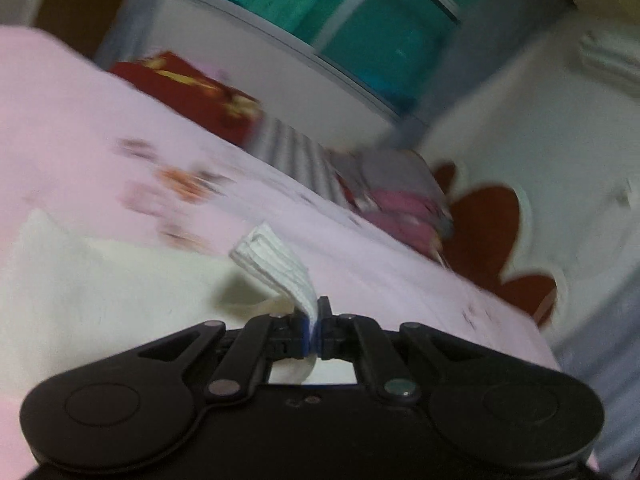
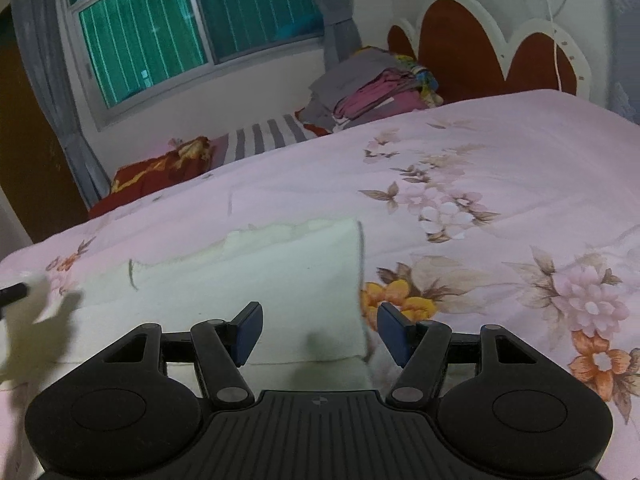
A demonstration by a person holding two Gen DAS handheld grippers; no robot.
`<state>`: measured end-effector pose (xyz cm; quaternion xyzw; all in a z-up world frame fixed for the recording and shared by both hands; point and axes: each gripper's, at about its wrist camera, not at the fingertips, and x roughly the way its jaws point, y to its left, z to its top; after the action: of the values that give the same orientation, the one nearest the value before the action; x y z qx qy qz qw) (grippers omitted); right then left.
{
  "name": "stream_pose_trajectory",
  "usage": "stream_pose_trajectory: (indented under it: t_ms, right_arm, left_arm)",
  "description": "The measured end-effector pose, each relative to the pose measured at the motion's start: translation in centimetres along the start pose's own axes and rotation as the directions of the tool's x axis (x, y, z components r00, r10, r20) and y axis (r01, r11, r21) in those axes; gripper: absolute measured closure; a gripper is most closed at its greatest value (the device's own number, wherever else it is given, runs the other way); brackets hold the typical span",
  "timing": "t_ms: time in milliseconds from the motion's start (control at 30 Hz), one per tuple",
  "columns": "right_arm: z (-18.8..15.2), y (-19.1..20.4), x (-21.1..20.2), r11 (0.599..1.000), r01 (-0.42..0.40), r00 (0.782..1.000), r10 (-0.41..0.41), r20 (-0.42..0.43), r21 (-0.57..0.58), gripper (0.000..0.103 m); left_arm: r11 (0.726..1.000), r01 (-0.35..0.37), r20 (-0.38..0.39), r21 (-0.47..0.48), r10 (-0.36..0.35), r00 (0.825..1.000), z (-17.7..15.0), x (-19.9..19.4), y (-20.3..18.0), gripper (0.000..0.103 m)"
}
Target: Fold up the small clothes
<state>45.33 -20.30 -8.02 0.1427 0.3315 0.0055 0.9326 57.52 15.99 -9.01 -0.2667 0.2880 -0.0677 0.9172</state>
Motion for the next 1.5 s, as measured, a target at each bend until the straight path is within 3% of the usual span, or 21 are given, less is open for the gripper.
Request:
stream_pose_trajectory:
  t_ms: [233,267,633,667,767,800,833,867,933,1067,1133,1200,1233,1267,1333,1500]
  right_arm:
    - [0.0,-3.3,-0.9,0.999,0.009,1.000,-0.009,-0.003,0.052,0.039]
    - [0.1,-3.9,-1.1,0.998,0.011,1.000,-0.011,-0.003,0.061,0.039]
    - [0.8,-8.5,-3.8,0.991,0.021,1.000,-0.022,0.006,0.132,0.039]
    - [0.8,-8.8,-4.0,0.990,0.022,1.000,-0.022,0.005,0.137,0.039]
    - [1.0,-9.0,-4.3,0.990,0.015,1.000,-0.016,0.003,0.143,0.039]
    - [1.1,-8.9,-4.3,0.990,0.011,1.000,-0.011,0.002,0.141,0.039]
    - [1.2,-8.7,-4.3,0.990,0.005,1.000,-0.005,0.001,0.139,0.039]
    - [1.4,-8.5,-4.2,0.991,-0.002,1.000,0.002,-0.001,0.136,0.039]
    - [1.6,-7.8,-3.9,0.991,-0.023,1.000,0.024,-0.003,0.130,0.039]
    - [2.0,-5.8,-2.6,0.988,-0.094,0.995,0.096,-0.014,0.123,0.039]
    - [2.0,-4.6,-1.7,0.986,-0.126,0.991,0.130,-0.028,0.113,0.039]
    - [1.9,-3.2,-0.4,0.983,-0.150,0.987,0.156,-0.048,0.102,0.039]
    - [1.8,-2.7,0.3,0.982,-0.159,0.985,0.165,-0.058,0.100,0.044]
    - [1.7,-2.2,1.1,0.981,-0.167,0.982,0.175,-0.073,0.101,0.059]
    - [1.5,-1.2,2.8,0.979,-0.174,0.976,0.187,-0.114,0.110,0.063]
    - [1.0,0.2,6.1,0.981,-0.154,0.967,0.174,-0.184,0.116,0.063]
  left_arm:
    - [0.982,0.071,-0.144,0.176,-0.046,0.989,-6.7,4.4,-8.4,0.100]
    - [0.978,0.078,-0.152,0.192,-0.049,0.987,-8.3,3.3,-9.4,0.100]
    - [0.956,0.132,-0.253,0.263,-0.064,0.965,-13.3,5.8,-14.4,0.099]
    - [0.956,0.139,-0.267,0.259,-0.068,0.961,-13.8,5.6,-14.7,0.096]
    - [0.941,0.194,-0.308,0.277,-0.105,0.946,-14.8,6.1,-15.5,0.061]
    - [0.932,0.225,-0.309,0.284,-0.133,0.942,-15.1,5.8,-15.7,0.041]
    - [0.926,0.242,-0.305,0.288,-0.151,0.940,-15.1,5.3,-15.9,0.030]
    - [0.925,0.239,-0.283,0.294,-0.155,0.947,-15.1,4.5,-15.8,0.030]
    - [0.926,0.225,-0.245,0.302,-0.153,0.957,-14.4,2.6,-15.1,0.031]
    - [0.955,0.099,-0.121,0.278,-0.067,0.990,-12.3,-3.0,-10.4,0.035]
    - [0.963,0.017,-0.074,0.268,0.003,0.997,-11.3,-6.2,-6.8,0.046]
    - [0.958,-0.084,-0.035,0.274,0.097,0.995,-10.7,-8.9,-3.5,0.051]
    - [0.954,-0.131,-0.014,0.268,0.139,0.990,-10.4,-10.1,-2.0,0.051]
    - [0.952,-0.175,0.001,0.249,0.181,0.984,-10.1,-11.1,-0.3,0.051]
    - [0.950,-0.240,-0.011,0.200,0.247,0.969,-9.5,-11.9,2.5,0.051]
    - [0.953,-0.228,-0.094,0.198,0.250,0.964,-8.7,-9.9,4.7,0.051]
